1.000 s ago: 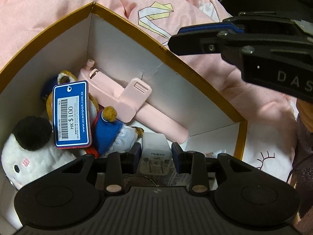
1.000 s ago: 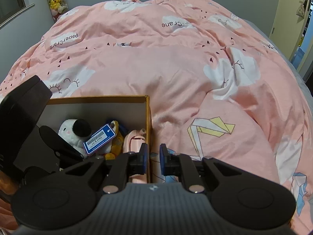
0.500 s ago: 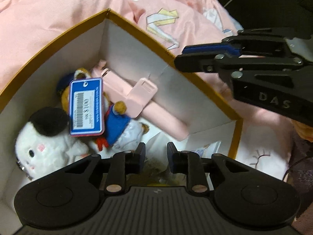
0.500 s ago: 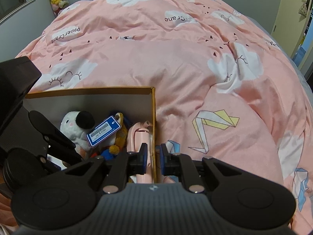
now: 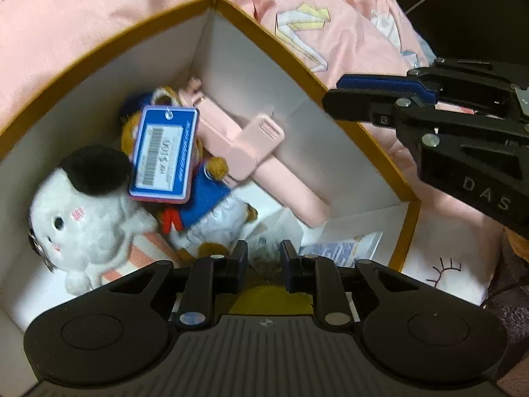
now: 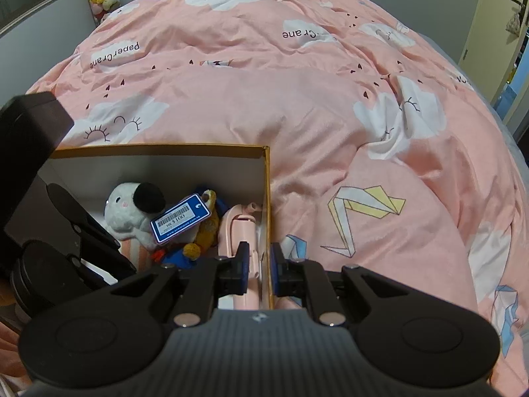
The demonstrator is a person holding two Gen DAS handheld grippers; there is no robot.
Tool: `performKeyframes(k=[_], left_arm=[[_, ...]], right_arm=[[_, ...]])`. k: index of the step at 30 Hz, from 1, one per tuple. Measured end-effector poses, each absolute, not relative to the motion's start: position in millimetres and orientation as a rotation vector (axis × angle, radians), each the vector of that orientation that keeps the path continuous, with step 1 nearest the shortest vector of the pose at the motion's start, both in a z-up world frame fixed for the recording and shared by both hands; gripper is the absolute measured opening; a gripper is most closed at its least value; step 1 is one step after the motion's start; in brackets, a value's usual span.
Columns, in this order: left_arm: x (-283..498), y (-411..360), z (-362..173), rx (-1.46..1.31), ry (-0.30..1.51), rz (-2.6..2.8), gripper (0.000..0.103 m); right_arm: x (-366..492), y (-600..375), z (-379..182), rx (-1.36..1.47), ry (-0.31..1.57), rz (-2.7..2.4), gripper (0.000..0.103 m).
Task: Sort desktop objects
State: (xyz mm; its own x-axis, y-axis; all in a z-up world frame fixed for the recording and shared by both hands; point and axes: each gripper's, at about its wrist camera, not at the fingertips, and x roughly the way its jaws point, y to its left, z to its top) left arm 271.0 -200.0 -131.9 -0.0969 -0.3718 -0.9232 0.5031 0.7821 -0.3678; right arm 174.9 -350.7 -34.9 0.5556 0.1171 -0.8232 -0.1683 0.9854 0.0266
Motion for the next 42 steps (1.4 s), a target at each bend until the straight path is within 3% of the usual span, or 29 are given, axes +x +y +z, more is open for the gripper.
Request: performKeyframes(k=[7,18,31,42], left_arm=[[277,-190,-143,0.074,1.538,-0.650,0.014],[277,-197,-150,0.019,1.545,-0.652,0.013],[239,-168,-72,0.098,1.327,-0.582,0.013],[177,-134,-21,0.128,1.138,-0.457,0.014]], right_arm=[[174,-351,-36,-0.049,0.971,0.163,0.013],[171,-344,-35,-0.066,0.973,0.176,0.014],[144,-326,-17,-0.032,0.978,0.238,0.015],[104,-296,0,-0.022,0.920,0.309,0.025]])
